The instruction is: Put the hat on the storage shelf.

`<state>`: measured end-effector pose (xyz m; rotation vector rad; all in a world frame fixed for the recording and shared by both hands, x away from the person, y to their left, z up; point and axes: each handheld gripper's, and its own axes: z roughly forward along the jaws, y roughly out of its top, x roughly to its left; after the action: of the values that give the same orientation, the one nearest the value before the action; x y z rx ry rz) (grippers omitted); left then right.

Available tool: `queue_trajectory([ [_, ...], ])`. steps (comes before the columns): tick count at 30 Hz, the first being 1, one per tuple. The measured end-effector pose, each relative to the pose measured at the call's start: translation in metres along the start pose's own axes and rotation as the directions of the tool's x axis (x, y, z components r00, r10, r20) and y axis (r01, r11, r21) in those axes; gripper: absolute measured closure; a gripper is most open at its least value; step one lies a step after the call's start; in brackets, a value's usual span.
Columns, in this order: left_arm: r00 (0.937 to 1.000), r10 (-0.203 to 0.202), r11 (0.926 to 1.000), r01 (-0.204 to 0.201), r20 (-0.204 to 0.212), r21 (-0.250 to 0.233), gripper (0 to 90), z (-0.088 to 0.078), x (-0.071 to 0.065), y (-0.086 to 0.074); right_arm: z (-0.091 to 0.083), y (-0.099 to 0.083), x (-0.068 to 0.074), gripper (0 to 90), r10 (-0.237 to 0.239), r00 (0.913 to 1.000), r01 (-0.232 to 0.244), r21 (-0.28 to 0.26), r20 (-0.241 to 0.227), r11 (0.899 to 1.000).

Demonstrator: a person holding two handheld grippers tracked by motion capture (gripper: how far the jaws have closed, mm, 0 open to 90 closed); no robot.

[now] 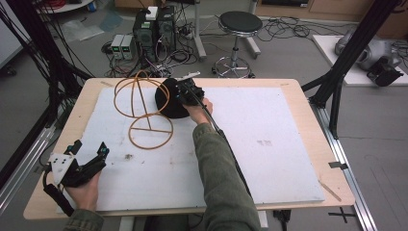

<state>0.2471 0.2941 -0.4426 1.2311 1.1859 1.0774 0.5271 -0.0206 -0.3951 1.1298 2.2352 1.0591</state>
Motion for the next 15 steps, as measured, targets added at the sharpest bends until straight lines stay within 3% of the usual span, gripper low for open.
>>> queue_trajectory([
  [3,1.0000,0.004,1.0000,-0.004,0.004,0.002,17.4,0.0004,0.0004,-0.0004,-0.0007,-0.0008,-0.0011,86.8,0.027,0.9996,-0.027,0.015,-0.006,1.000],
  [6,1.0000,0.001,1.0000,-0.001,0.001,0.000,17.4,0.0005,0.0015,-0.0007,-0.0029,-0.0004,0.0016,87.4,-0.012,0.9999,0.012,0.011,-0.002,1.000],
  [15,1.0000,0.005,0.9999,-0.005,0.004,-0.009,18.0,0.0001,0.0001,0.0000,-0.0035,-0.0006,0.0051,87.8,-0.003,0.9996,0.003,0.008,0.030,1.000],
])
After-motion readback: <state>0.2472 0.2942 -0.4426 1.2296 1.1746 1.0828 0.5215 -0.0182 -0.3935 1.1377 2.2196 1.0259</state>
